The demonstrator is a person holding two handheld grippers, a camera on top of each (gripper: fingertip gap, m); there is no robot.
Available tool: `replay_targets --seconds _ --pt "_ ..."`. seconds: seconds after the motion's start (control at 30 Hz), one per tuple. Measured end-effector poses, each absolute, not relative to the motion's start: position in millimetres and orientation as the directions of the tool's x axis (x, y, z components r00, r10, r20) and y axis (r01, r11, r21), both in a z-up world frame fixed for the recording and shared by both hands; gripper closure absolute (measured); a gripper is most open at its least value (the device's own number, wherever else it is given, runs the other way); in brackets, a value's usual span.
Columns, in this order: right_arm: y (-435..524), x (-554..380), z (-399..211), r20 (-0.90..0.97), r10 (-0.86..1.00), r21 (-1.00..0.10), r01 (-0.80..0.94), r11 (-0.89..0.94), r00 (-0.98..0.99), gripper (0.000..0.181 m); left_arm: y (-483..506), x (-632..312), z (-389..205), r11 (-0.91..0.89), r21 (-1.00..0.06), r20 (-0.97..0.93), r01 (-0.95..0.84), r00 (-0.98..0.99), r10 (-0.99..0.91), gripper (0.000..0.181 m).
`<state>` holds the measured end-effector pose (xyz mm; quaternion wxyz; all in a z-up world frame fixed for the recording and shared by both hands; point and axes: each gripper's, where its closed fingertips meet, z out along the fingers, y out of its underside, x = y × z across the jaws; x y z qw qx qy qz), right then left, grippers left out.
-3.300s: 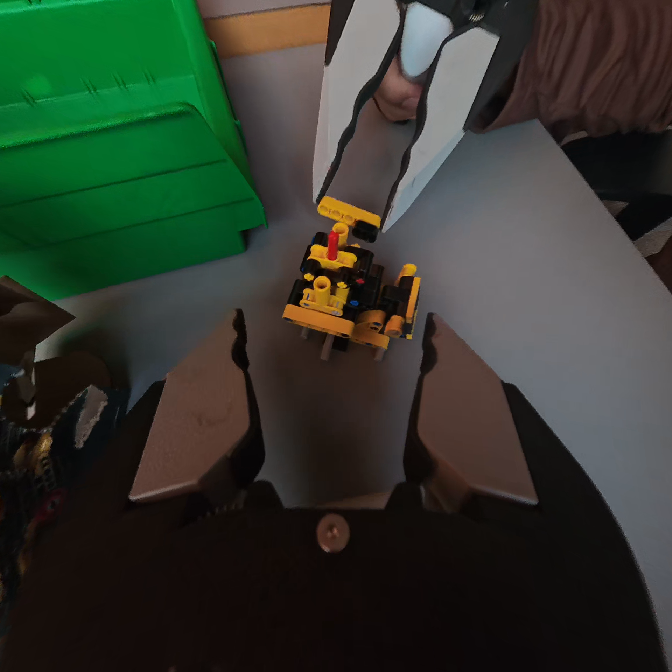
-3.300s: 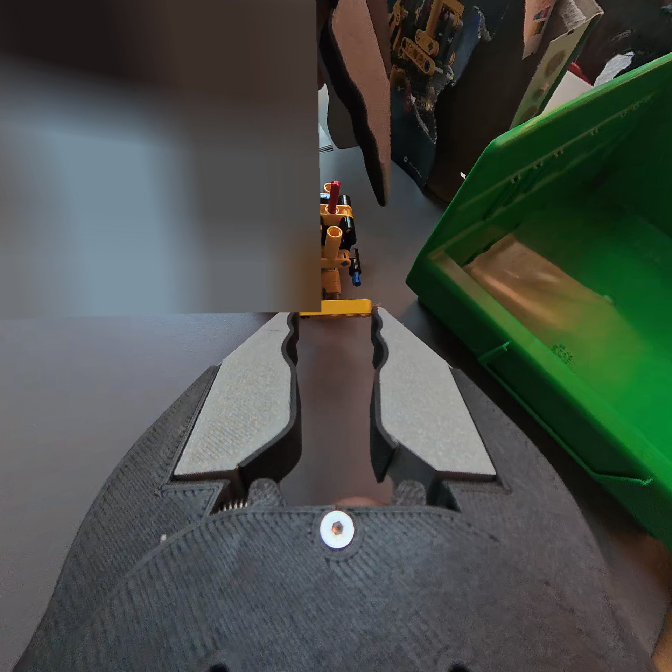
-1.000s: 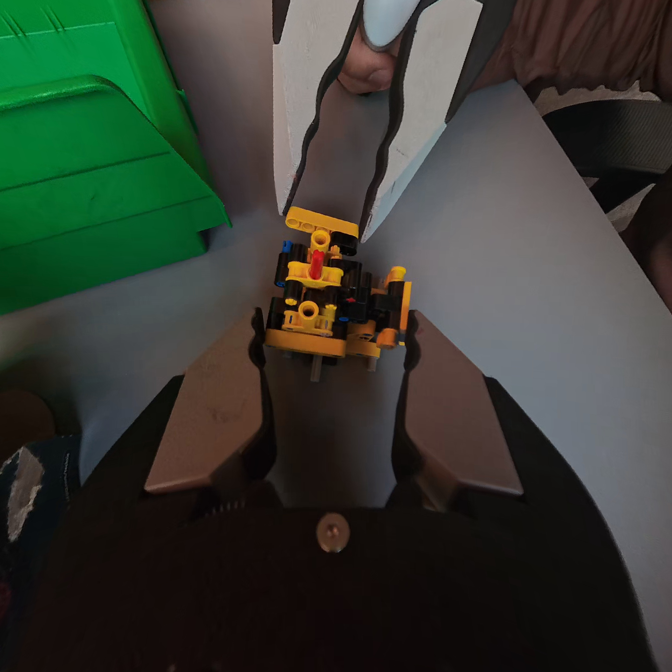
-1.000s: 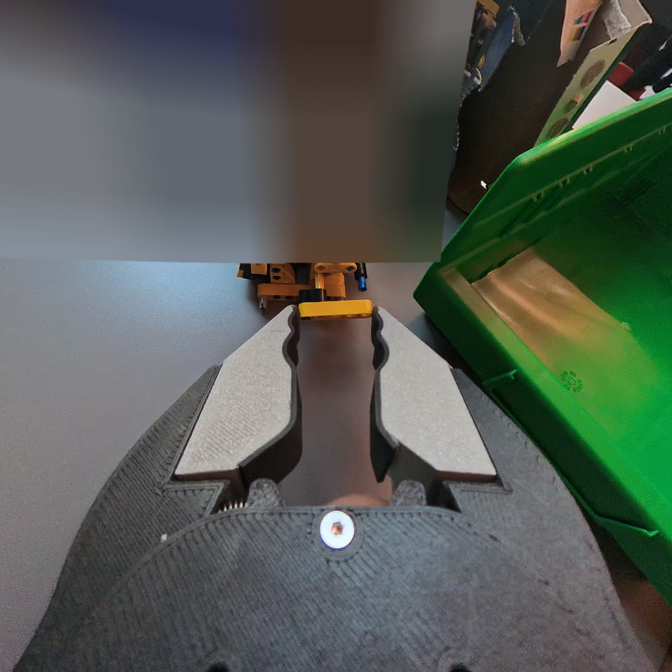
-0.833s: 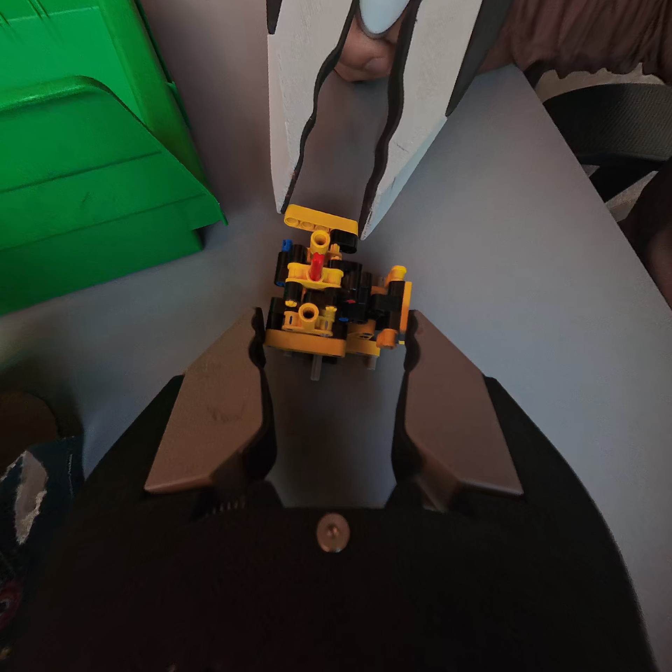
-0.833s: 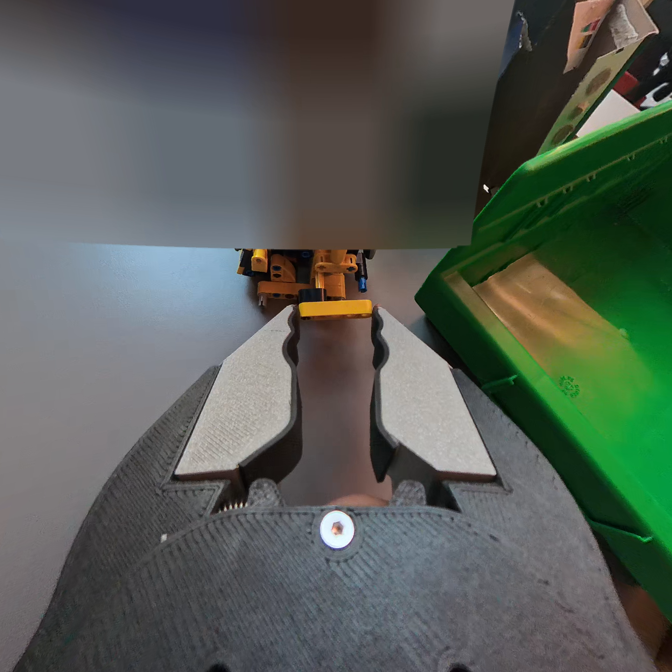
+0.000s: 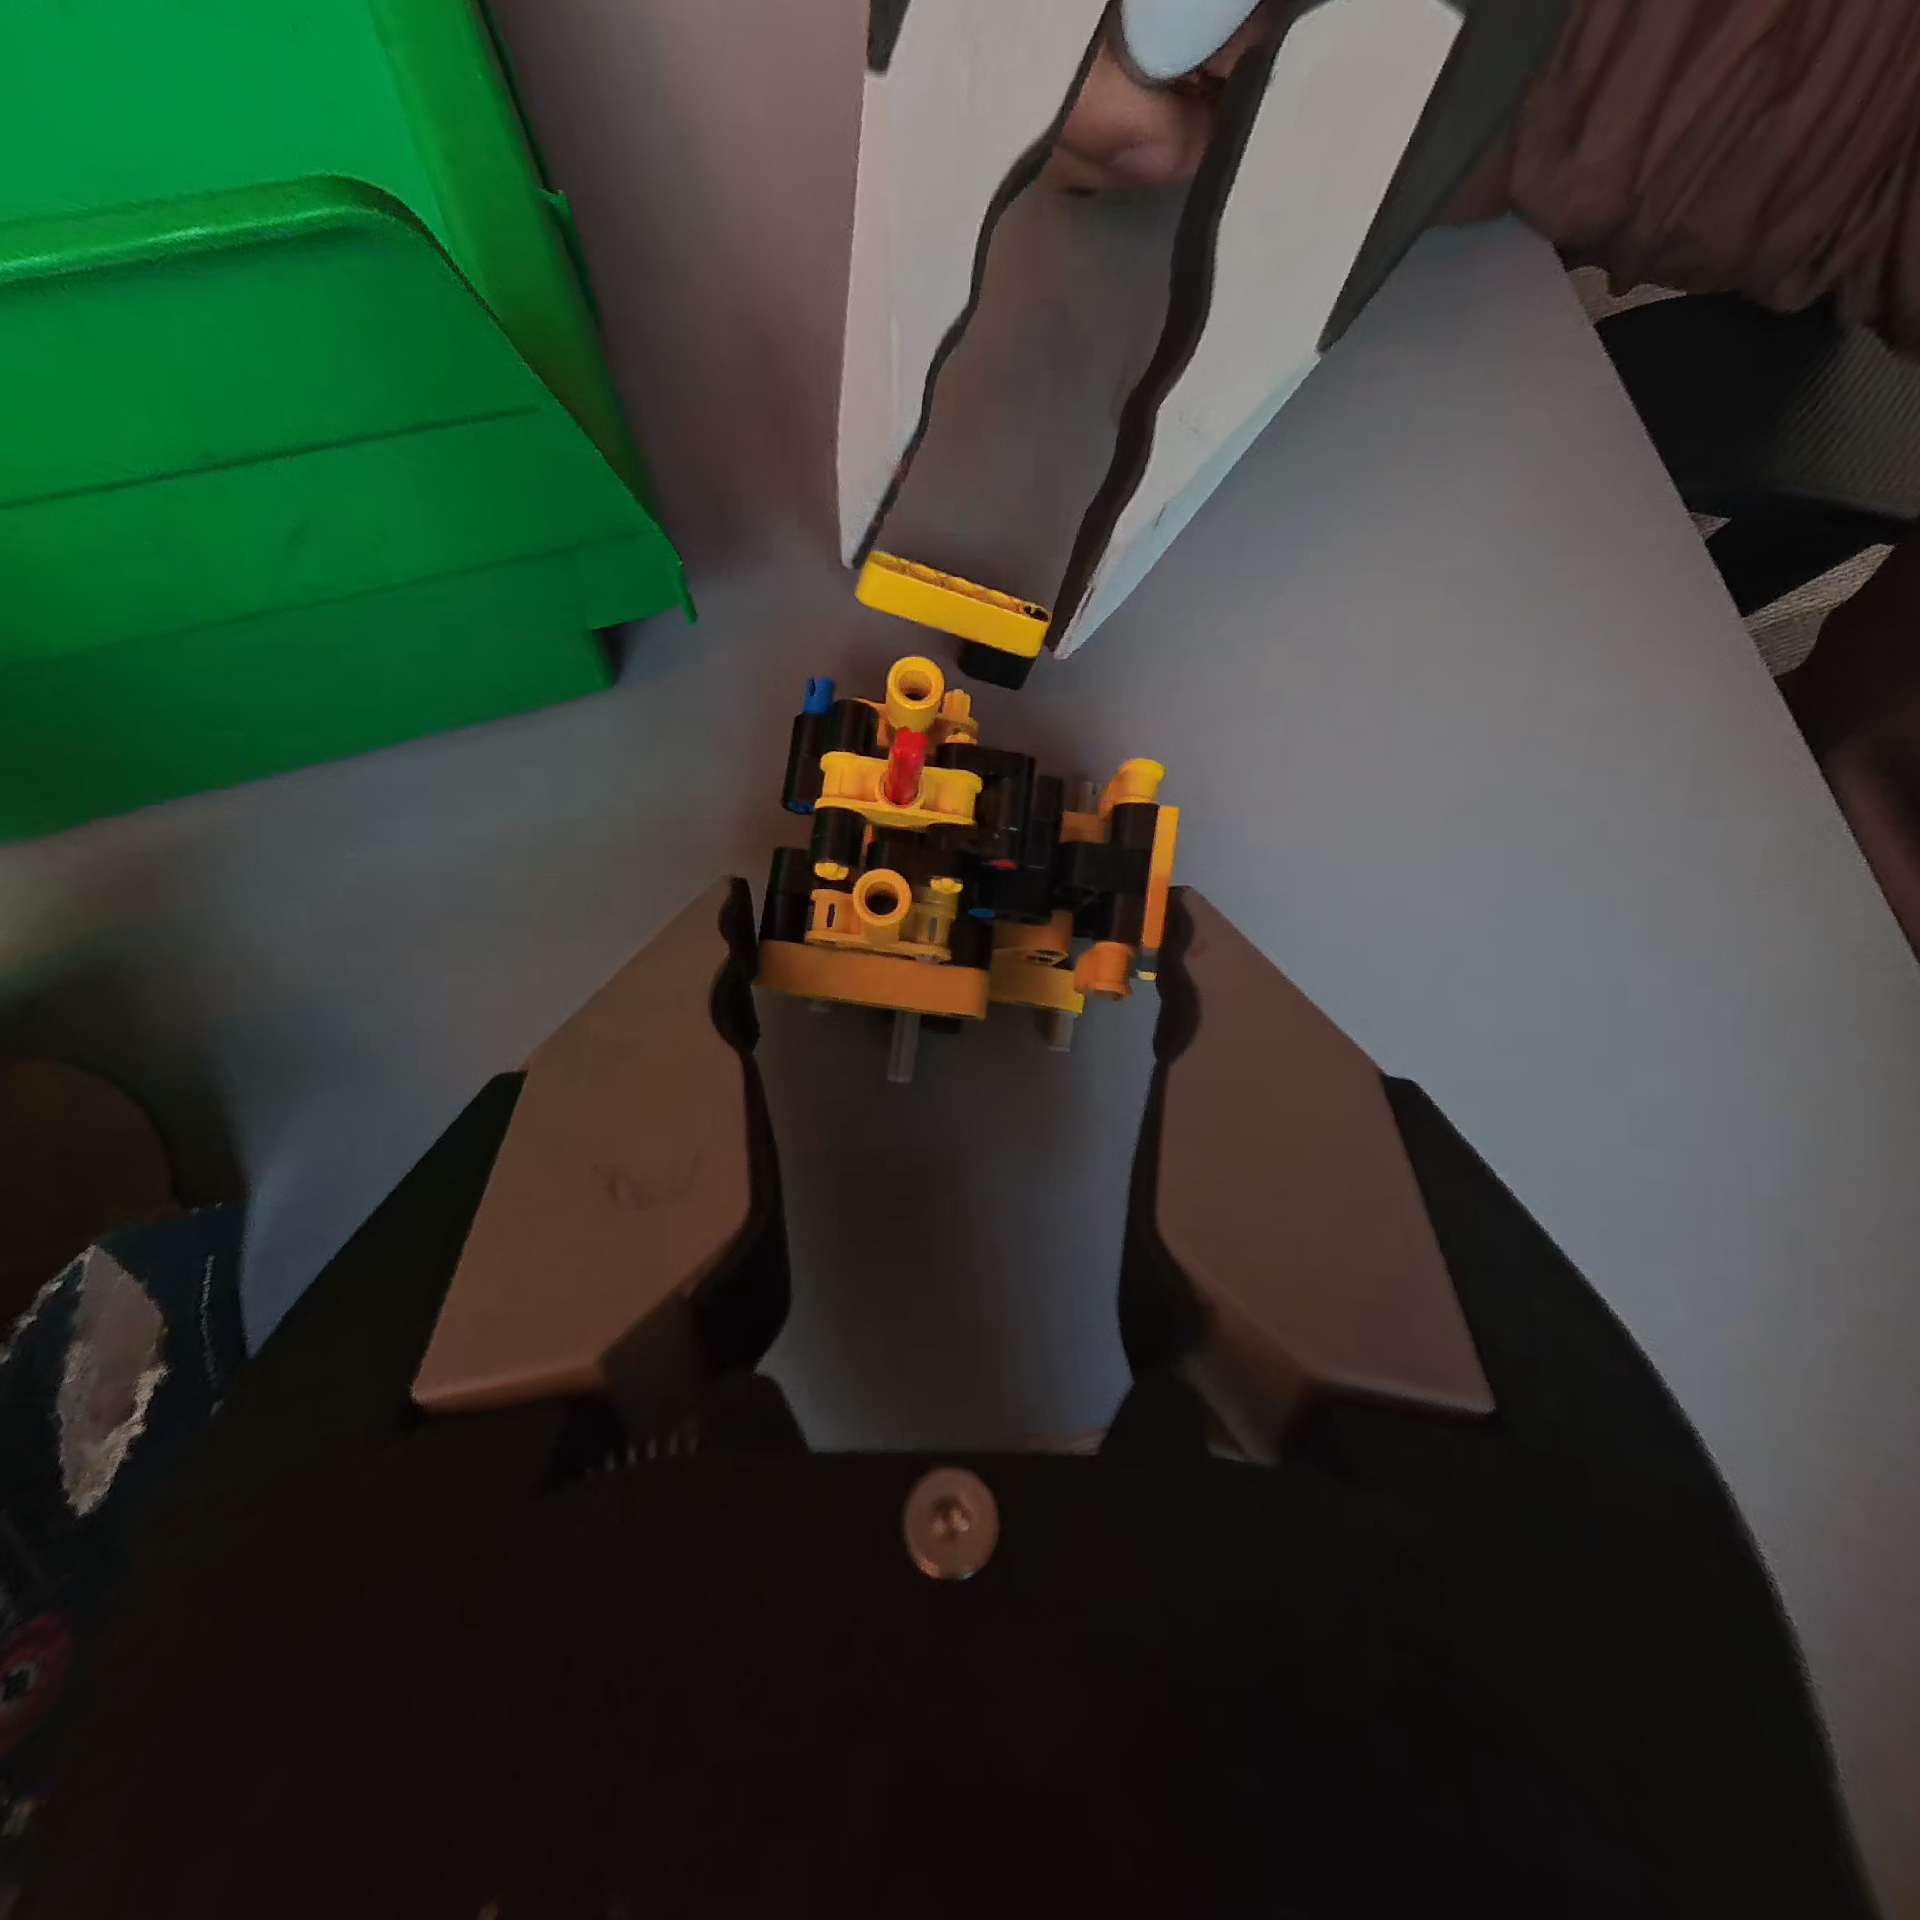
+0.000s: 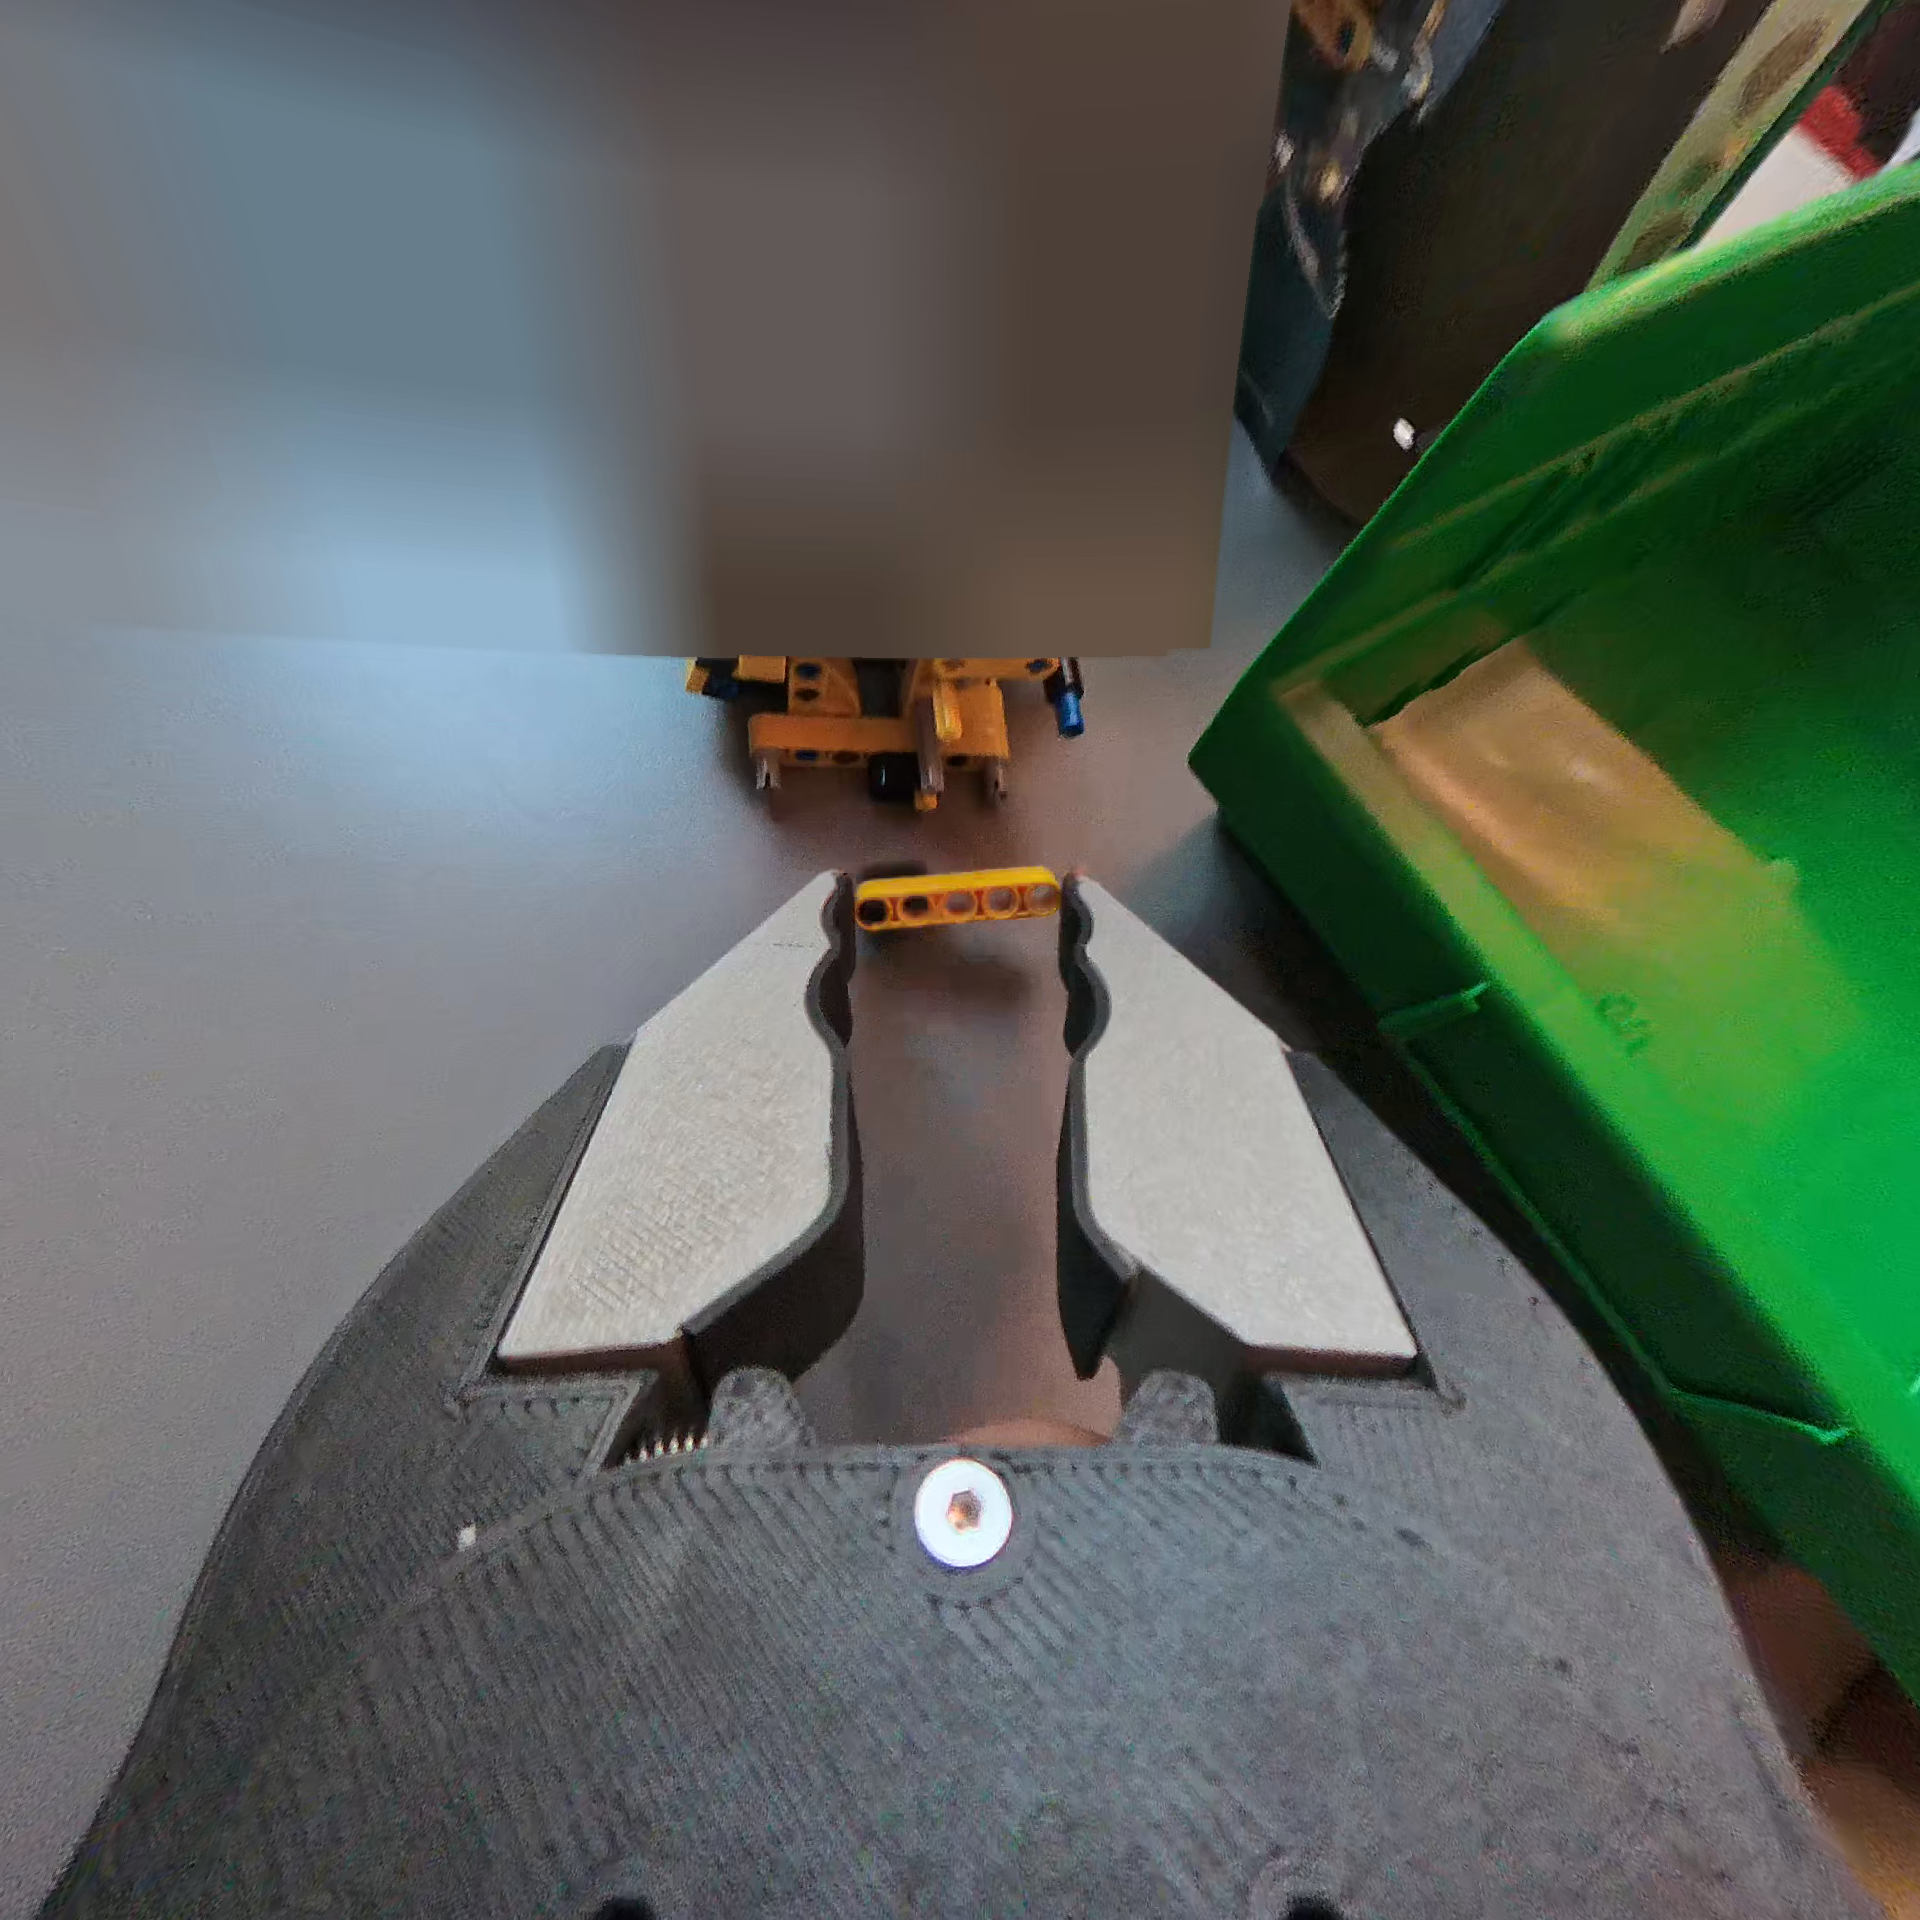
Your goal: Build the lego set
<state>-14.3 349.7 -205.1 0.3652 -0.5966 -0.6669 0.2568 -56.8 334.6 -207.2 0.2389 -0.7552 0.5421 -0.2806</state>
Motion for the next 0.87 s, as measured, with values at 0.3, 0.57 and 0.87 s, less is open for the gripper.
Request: replay_targets --seconds 0.3,0.57,0.87 --pt "349.6 -2.9 -217.6 0.119 0.992 -0.739 0.664 0.109 -0.031 0.144 334.2 -56.1 -207.8 -0.287 -0.664 0.149 -0.691 0.254 -0.956 0.105" --pt "348.7 1.6 -217.2 0.132 0.99 -0.739 0.662 0.127 -0.043 0.142 334.4 -55.3 -207.6 -0.292 -0.67 0.157 -0.683 0.254 -0.954 0.105" --pt "347.8 0.5 -219.5 0.077 0.997 -0.74 0.671 0.053 0.006 0.133 334.3 -54.4 -207.6 -0.28 -0.677 0.147 -0.68 0.248 -0.957 0.105"
